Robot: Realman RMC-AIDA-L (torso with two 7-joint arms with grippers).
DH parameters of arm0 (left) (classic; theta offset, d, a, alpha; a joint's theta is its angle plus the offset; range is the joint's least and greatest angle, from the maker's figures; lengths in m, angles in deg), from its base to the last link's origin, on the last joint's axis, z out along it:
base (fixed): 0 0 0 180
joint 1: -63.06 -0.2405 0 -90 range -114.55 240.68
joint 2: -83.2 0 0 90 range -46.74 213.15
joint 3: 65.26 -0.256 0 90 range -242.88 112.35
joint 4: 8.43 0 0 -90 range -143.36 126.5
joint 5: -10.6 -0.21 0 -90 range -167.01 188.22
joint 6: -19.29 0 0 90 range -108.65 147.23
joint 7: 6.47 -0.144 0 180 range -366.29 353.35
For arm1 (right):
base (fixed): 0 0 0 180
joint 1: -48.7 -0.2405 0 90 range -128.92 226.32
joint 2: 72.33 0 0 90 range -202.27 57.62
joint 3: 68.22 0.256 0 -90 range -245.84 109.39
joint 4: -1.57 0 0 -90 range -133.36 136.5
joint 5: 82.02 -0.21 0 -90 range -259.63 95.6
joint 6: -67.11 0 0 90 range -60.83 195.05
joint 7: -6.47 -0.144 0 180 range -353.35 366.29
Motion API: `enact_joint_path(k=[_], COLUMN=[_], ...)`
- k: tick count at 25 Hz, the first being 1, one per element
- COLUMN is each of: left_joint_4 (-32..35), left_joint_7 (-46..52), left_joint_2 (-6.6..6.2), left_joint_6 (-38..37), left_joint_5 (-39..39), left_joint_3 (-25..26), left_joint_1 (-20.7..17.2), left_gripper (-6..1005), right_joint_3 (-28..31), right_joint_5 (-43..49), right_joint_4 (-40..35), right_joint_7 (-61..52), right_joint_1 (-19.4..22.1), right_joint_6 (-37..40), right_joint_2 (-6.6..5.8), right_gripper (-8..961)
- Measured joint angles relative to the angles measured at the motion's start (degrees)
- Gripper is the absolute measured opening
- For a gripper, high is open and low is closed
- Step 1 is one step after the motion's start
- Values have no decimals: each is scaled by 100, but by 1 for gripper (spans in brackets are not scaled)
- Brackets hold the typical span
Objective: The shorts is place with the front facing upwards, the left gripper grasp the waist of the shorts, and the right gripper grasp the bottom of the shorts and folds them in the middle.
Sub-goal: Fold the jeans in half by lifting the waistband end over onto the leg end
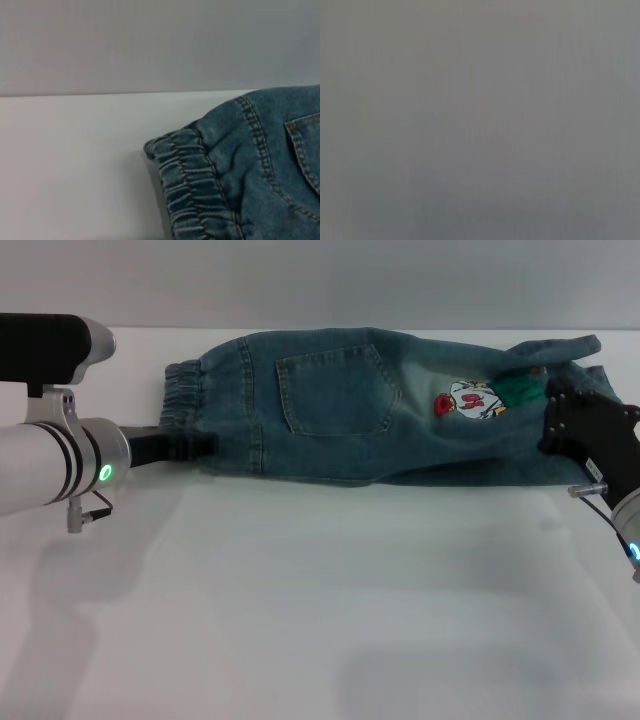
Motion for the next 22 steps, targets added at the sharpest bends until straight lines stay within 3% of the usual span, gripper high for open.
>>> enact_joint_path(k=[5, 11, 22], left_joint_4=[-137, -183, -219], left_joint_7=[-12, -76, -76], left_joint_2=[6, 15, 9], left_joint_6=[170, -152, -477], left_joint_5=[135, 143, 388], left_joint_3=[-88, -223, -236], left_joint_1=[-82, -301, -412], left_gripper=[844, 672, 479], right_joint_3=[0, 12, 16], right_joint_5=[1, 1, 1], right_joint_4=[52, 138, 186], right_joint_7=[-1, -1, 0], right_joint_1=[33, 121, 161], right_joint_6=[0, 0, 34], right_joint_2=[-7, -10, -10], right_gripper=[0, 0, -1])
